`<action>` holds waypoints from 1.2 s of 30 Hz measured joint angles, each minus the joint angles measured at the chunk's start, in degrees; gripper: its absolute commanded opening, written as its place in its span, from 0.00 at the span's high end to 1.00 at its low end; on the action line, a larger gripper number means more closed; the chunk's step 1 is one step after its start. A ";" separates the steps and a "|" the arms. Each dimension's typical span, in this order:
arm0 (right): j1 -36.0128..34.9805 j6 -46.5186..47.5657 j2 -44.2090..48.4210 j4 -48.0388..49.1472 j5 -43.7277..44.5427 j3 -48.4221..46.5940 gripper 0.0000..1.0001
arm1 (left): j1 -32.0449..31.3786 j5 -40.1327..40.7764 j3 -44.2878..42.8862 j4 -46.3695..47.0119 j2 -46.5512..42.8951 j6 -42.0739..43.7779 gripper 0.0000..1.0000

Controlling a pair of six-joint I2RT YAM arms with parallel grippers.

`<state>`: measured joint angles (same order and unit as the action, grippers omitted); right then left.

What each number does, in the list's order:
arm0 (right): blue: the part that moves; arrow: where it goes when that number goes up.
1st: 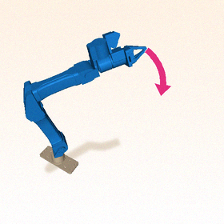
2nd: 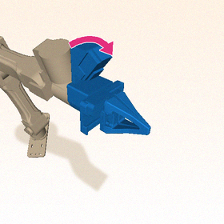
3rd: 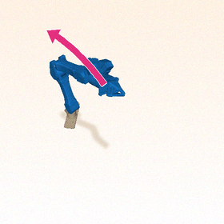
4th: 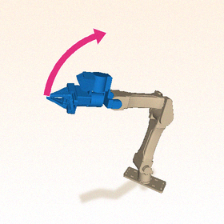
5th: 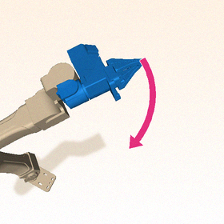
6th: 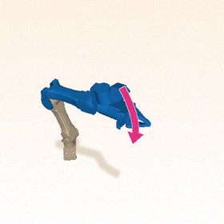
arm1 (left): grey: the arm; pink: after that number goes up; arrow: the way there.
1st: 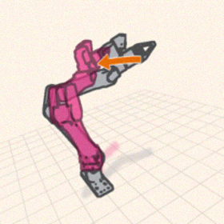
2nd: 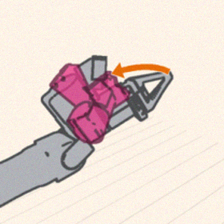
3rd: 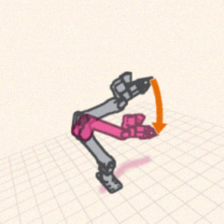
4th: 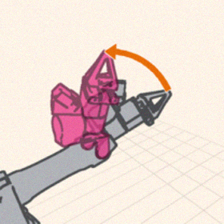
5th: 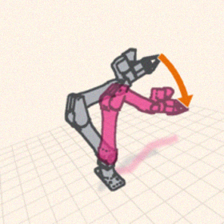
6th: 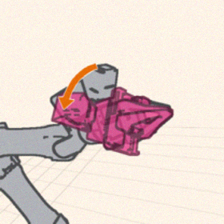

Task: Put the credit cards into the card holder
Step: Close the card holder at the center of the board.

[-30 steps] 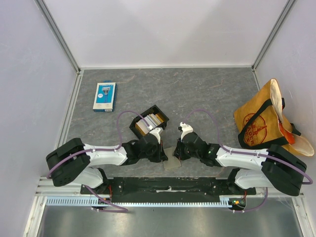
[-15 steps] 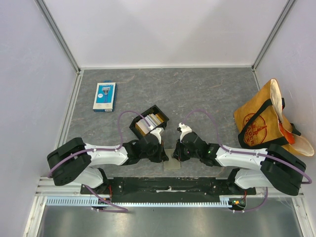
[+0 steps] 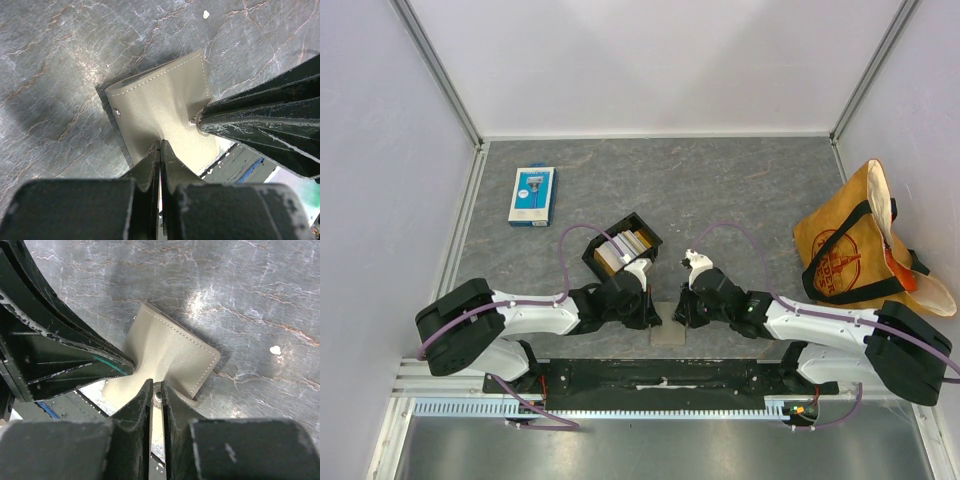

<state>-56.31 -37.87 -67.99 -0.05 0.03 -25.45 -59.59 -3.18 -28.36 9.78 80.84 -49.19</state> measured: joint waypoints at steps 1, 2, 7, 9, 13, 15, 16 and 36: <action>0.00 0.02 0.35 -0.81 0.26 -0.13 0.82 | 0.00 0.00 -0.02 0.00 0.00 0.00 0.97; -0.04 0.00 0.46 -1.29 0.52 -0.20 0.82 | 0.00 0.00 -0.04 -0.04 0.00 0.00 0.97; -0.09 -0.11 0.52 -4.20 1.57 -0.44 0.81 | 0.00 0.02 -0.15 -0.22 0.00 0.00 0.97; -0.09 -0.31 0.94 -4.87 1.97 -0.42 0.80 | 0.00 0.02 -0.15 -0.24 0.00 0.00 0.97; -0.09 -0.85 2.82 -5.66 2.89 -0.39 0.80 | 0.00 0.02 -0.20 -0.28 0.00 0.00 0.97; -0.09 -1.09 3.04 -5.66 3.08 -0.39 0.80 | 0.00 0.02 -0.20 -0.28 0.00 0.00 0.97; -0.09 -1.11 3.02 -5.64 3.21 -0.39 0.80 | 0.00 0.02 -0.20 -0.28 0.00 0.00 0.97; -0.09 -2.16 1.11 -3.39 1.16 -0.20 0.83 | 0.00 0.02 -0.22 -0.33 0.02 0.00 0.97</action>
<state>-56.40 -40.03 -66.87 -3.44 1.19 -25.65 -59.59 -3.16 -28.58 9.45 80.86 -49.19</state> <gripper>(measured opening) 0.175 0.031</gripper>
